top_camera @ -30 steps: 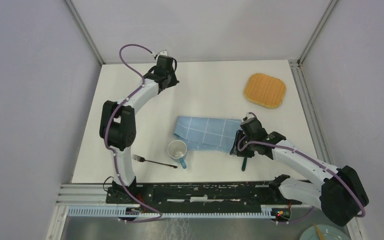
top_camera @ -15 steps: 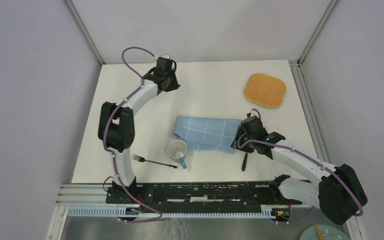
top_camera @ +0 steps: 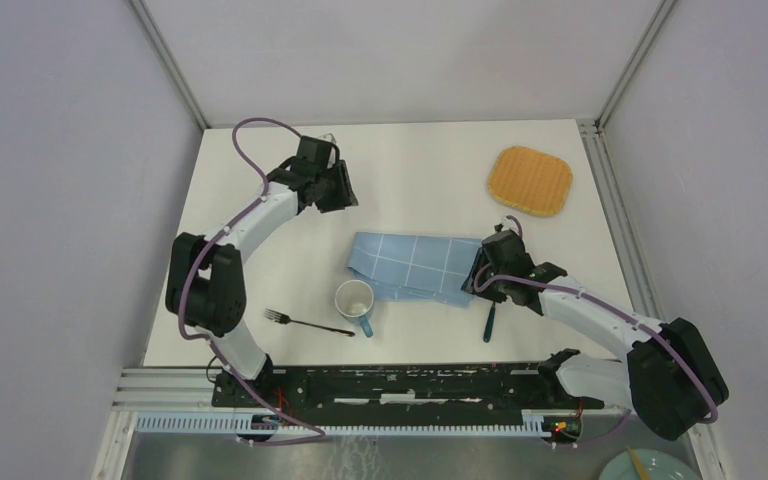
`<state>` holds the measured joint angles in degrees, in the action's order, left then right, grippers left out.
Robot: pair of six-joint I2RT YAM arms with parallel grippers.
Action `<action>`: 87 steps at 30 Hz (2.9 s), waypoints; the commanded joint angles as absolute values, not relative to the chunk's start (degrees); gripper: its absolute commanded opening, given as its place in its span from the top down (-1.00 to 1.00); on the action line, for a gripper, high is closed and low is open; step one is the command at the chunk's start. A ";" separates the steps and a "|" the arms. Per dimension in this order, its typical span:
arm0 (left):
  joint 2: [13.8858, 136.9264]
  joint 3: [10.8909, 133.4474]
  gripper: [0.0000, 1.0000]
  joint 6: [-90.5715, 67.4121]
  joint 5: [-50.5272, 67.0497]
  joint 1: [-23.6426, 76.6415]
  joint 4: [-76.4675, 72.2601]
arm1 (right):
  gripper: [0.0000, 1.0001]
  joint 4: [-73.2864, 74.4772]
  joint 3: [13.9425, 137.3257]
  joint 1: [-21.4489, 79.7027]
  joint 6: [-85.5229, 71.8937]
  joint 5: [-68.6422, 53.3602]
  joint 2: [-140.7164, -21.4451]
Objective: Set the dinner table for one person
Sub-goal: Pick up the cup at the center of the board.
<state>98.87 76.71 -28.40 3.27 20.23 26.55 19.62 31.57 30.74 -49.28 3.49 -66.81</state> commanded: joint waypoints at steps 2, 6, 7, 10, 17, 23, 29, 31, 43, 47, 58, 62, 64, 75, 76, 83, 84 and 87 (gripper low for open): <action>93.60 70.70 0.13 -28.41 9.59 20.29 23.70 | 0.12 17.21 31.89 30.34 -48.98 3.43 -66.84; 93.25 69.31 0.22 -27.18 7.62 20.30 23.34 | 0.12 18.44 33.63 30.41 -46.75 1.82 -66.27; 93.25 69.38 0.25 -26.94 6.27 20.17 23.35 | 0.12 18.72 34.58 30.45 -45.73 0.57 -66.01; 93.14 69.17 0.27 -27.59 3.37 19.50 22.23 | 0.16 22.47 40.89 32.22 -40.95 0.12 -65.25; 89.18 61.36 0.23 -36.52 6.78 13.18 11.08 | 0.14 34.01 60.87 35.32 -30.62 -2.89 -73.79; 88.92 61.39 0.23 -35.48 5.26 12.44 13.64 | 0.16 43.24 77.24 41.11 -23.75 -0.38 -87.61; 87.42 59.96 0.23 -35.01 4.32 12.14 13.75 | 0.19 47.06 85.89 46.45 -22.17 -0.55 -94.54; 87.28 59.75 0.23 -34.65 4.37 11.71 14.04 | 0.18 47.75 86.79 48.70 -22.32 -1.18 -95.18; 86.33 57.76 0.23 -35.16 6.34 9.32 13.01 | 0.17 49.98 87.18 58.38 -22.74 -2.06 -96.80; 85.88 57.61 0.23 -34.66 6.29 9.15 13.41 | 0.17 49.93 88.27 60.68 -22.76 -2.12 -98.64; 85.36 57.34 0.23 -34.32 6.64 8.79 13.71 | 0.17 48.12 90.82 63.05 -23.03 -1.70 -103.36; 85.30 57.48 0.23 -34.15 6.76 8.71 13.88 | 0.16 47.66 90.97 63.05 -22.78 -1.13 -104.11; 85.26 57.32 0.23 -34.11 6.80 8.70 13.87 | 0.16 47.69 91.25 63.03 -22.64 -0.40 -104.47; 85.53 57.55 0.23 -34.23 7.10 8.71 13.88 | 0.14 47.93 94.48 62.95 -22.61 1.49 -104.50; 85.47 57.57 0.23 -34.19 7.05 8.75 13.81 | 0.14 47.77 94.56 62.94 -22.67 1.77 -104.50; 85.52 57.57 0.23 -34.11 7.12 8.71 13.91 | 0.14 45.86 93.08 62.81 -22.32 2.27 -106.75; 85.44 57.57 0.23 -34.10 7.12 8.72 13.93 | 0.14 45.41 92.65 62.72 -22.37 2.21 -107.00; 85.34 57.65 0.23 -33.89 7.04 8.78 14.13 | 0.14 44.01 91.44 62.54 -22.42 2.20 -107.61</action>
